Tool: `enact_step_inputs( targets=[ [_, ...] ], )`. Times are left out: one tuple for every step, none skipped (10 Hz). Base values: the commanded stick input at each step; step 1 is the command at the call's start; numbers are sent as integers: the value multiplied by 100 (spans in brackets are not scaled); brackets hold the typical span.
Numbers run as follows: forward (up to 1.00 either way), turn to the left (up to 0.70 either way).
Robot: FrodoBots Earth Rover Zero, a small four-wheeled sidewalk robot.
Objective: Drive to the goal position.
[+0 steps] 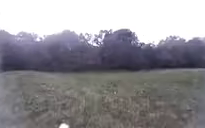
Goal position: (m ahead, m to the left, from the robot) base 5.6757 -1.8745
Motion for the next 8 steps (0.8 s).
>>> enact_step_inputs(
  targets=[
    [70,0],
    [70,0],
    [70,0],
    [70,-31],
    [70,-34],
    [70,-30],
    [70,0],
    [70,0]
  ],
)
